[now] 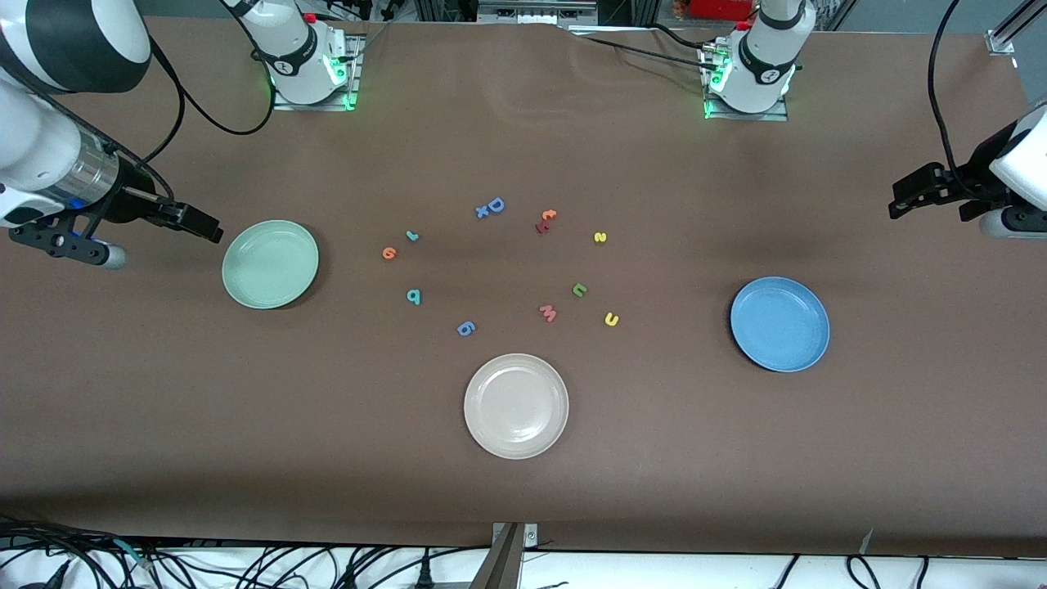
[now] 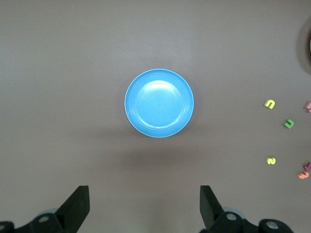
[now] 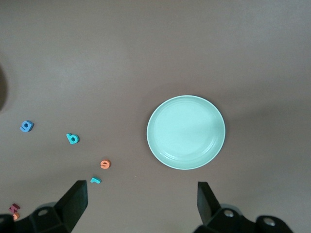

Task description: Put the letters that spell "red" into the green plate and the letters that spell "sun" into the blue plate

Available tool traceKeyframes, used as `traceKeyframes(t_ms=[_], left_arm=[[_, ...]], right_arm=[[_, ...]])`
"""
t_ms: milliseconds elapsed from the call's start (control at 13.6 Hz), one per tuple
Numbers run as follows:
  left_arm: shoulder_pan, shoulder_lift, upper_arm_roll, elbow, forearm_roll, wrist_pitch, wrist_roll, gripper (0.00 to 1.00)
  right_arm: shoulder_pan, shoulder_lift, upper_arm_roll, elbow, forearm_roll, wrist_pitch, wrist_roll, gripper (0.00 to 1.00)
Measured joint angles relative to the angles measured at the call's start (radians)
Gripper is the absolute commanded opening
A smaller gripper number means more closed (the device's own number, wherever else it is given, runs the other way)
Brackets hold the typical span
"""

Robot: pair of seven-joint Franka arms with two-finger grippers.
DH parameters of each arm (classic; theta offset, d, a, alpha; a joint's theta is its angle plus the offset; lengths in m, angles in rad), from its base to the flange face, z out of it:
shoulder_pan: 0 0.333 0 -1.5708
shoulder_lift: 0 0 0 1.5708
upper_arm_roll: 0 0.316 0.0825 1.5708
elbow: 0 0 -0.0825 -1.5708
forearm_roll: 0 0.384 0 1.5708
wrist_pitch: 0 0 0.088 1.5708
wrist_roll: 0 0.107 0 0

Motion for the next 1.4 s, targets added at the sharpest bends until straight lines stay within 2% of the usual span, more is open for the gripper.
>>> traceKeyframes(t_ms=[1401], left_arm=[[0.0,0.0,0.0,0.0,0.0,0.0,0.006,1.0]], right_arm=[[0.0,0.002,0.0,0.0,0.0,-0.024,0.0,1.0]])
